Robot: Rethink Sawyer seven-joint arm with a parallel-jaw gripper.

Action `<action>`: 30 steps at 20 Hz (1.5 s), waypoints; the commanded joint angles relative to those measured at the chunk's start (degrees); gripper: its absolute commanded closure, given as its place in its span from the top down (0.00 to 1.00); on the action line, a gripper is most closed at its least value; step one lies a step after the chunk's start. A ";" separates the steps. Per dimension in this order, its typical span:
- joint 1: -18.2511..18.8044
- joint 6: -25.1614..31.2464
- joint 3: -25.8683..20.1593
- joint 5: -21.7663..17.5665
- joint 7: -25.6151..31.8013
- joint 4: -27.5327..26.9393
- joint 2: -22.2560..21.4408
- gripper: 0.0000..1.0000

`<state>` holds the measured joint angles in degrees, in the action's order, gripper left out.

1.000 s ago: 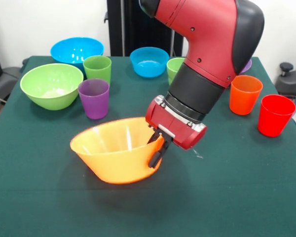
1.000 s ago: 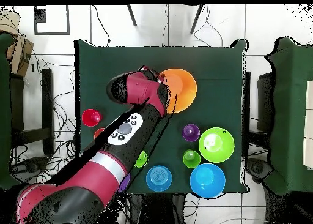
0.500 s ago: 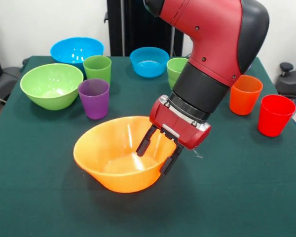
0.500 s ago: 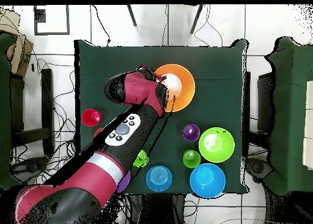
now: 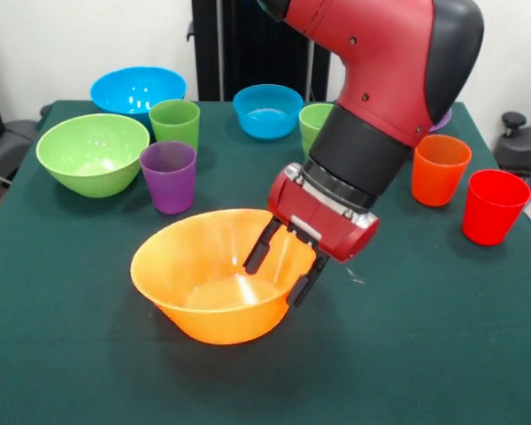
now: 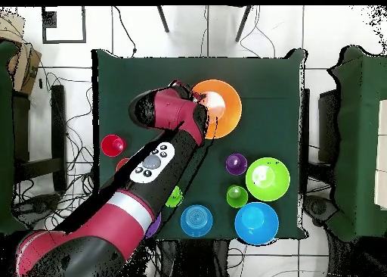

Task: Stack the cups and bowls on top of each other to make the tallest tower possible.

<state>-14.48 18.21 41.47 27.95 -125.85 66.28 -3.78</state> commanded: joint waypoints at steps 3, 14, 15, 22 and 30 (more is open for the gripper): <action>-0.77 3.41 -9.64 -1.36 -5.36 6.60 -9.80 1.00; 9.94 -5.41 -27.73 -6.31 6.98 20.33 -25.01 1.00; 15.35 -9.02 -35.25 -7.95 10.03 24.65 -28.16 1.00; 38.33 -13.37 -60.95 -18.58 12.09 38.63 -34.90 1.00; 32.73 -4.80 -50.75 -23.63 4.83 32.65 -34.48 1.00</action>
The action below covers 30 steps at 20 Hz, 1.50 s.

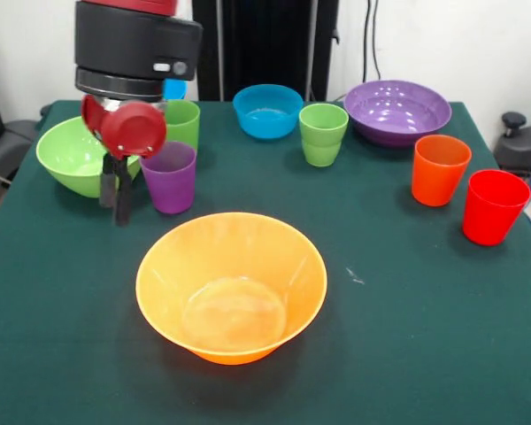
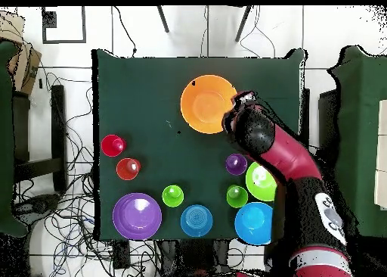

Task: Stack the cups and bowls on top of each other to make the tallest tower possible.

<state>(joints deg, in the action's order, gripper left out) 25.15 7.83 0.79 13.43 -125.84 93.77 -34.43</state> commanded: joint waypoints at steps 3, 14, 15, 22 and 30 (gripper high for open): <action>-11.92 6.04 -3.75 -9.08 1.31 2.21 -2.59 1.00; -15.98 7.82 1.20 -19.55 9.26 -1.19 -5.16 1.00; -15.67 7.61 0.50 -20.54 9.71 -0.70 -5.71 1.00; -14.32 7.66 -4.32 -25.00 9.43 6.52 -11.35 1.00; -8.01 7.07 -12.87 -30.23 12.72 13.15 -15.98 1.00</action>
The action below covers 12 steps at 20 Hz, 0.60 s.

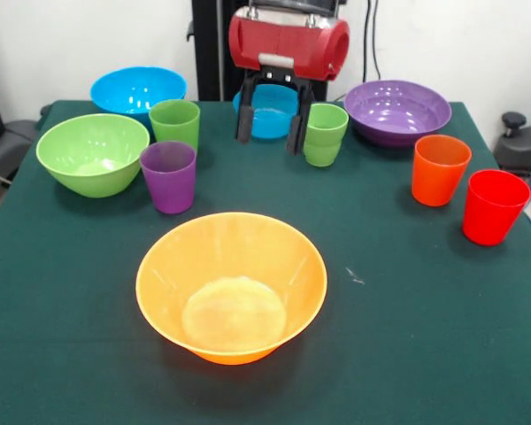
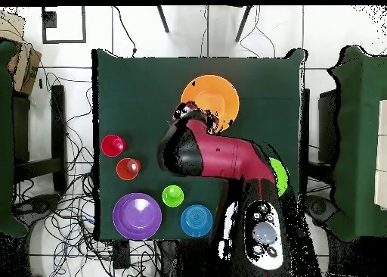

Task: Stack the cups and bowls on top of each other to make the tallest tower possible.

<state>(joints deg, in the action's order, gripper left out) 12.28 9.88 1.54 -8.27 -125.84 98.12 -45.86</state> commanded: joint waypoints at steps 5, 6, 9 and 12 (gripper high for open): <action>10.36 4.03 -18.15 -12.34 13.47 11.87 -5.58 1.00; 10.62 3.94 -17.49 -12.89 12.59 11.65 -5.45 1.00; 12.78 3.34 -16.97 -14.30 10.78 12.71 -5.89 1.00; 16.22 2.94 -18.86 -15.98 10.94 15.06 -7.31 1.00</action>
<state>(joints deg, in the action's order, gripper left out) 24.95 9.89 -8.59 -17.07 -125.84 106.15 -51.12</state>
